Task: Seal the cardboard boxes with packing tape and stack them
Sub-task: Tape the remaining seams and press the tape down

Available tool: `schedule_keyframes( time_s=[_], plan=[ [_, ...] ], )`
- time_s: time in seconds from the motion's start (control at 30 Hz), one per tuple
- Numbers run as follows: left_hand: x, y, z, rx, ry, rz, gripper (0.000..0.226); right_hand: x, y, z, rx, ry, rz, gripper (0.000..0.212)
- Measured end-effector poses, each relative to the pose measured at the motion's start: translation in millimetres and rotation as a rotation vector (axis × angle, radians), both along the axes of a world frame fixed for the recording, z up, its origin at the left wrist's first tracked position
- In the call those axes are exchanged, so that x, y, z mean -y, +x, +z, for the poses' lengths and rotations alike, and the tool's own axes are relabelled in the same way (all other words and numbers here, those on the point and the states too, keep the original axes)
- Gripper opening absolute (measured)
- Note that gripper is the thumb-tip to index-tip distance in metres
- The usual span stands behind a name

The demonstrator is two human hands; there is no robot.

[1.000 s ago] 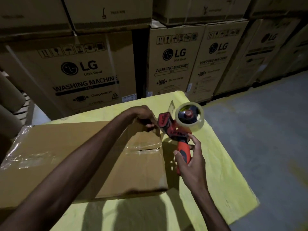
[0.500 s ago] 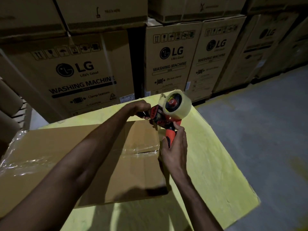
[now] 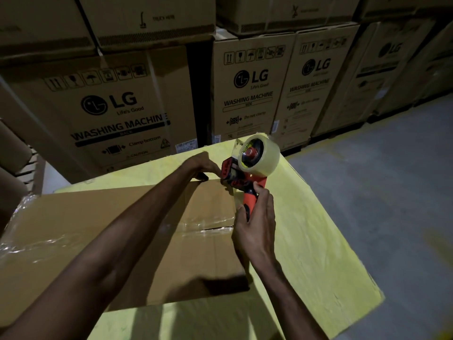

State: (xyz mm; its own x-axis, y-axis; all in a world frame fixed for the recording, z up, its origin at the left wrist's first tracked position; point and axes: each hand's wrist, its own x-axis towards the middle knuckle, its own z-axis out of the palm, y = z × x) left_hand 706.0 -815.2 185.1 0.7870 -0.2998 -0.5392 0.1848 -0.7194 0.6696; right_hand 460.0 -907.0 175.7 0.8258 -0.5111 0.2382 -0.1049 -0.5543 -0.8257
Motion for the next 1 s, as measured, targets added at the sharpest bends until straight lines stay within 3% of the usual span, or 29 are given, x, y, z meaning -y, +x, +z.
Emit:
schedule_keyframes(
  time_s=[0.03,0.13,0.2,0.33,0.47,0.6,1.0],
  plan=[
    [-3,-1,-1,0.051,-0.043,-0.006,0.077,0,0,1,-0.005,-0.001,-0.003,0.059],
    [-9,-5,-6,0.244,-0.157,-0.212,0.036,0,0,4,-0.012,-0.002,-0.008,0.056],
    [-11,-14,-9,0.292,-0.215,-0.264,0.025,-1,1,6,-0.004,0.0,-0.009,0.055],
    [-17,-29,-8,0.191,-0.331,-0.294,0.036,-3,1,7,0.0,-0.007,-0.023,0.055],
    [-36,-21,-12,0.126,-0.285,-0.493,0.035,-3,1,10,-0.019,-0.038,-0.017,0.055],
    [-48,-16,-25,0.259,-0.185,-0.663,0.071,-2,2,14,-0.059,-0.063,-0.019,0.056],
    [-48,-19,-32,0.216,-0.302,-0.626,0.049,-6,-2,26,-0.17,-0.146,0.056,0.061]
  ],
)
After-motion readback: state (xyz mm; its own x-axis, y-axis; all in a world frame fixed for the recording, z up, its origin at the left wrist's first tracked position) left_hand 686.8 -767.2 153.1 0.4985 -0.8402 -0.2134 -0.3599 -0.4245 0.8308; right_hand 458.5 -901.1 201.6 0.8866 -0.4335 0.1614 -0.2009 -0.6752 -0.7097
